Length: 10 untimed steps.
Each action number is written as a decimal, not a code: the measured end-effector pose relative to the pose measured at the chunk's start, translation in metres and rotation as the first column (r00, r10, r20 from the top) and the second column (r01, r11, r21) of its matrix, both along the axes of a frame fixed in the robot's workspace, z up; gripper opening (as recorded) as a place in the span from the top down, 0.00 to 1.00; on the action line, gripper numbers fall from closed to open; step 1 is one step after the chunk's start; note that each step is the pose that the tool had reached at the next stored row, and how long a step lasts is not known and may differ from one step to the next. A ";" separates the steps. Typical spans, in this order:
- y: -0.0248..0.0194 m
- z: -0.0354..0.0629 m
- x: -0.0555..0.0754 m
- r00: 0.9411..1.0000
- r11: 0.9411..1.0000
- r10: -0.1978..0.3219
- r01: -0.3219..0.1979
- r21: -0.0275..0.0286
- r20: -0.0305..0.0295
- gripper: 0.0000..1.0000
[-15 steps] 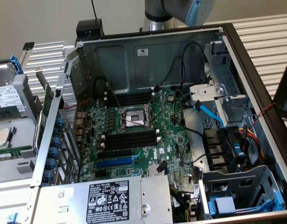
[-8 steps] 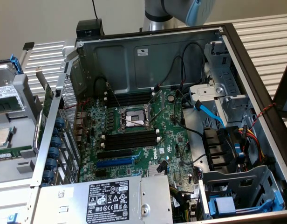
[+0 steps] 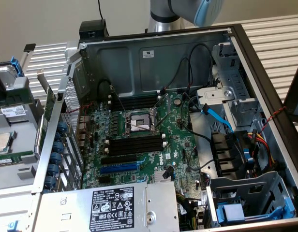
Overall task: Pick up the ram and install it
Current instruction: 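Pick up the ram and move it above insertion slot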
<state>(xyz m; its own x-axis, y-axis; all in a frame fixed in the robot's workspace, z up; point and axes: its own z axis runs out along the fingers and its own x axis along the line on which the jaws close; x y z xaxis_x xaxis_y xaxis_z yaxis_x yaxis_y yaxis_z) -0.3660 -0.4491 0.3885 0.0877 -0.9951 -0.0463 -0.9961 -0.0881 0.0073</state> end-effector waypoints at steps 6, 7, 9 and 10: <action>0.0000 0.0100 0.023 1.000 1.000 0.000 0.000 0.000 0.000 0.87; 0.0000 0.0116 0.027 1.000 1.000 0.000 0.000 0.000 0.000 0.87; 0.0000 0.0148 0.035 1.000 1.000 0.000 0.000 0.000 0.000 0.87; 0.0000 0.0166 0.039 1.000 1.000 0.000 0.000 0.000 0.000 0.87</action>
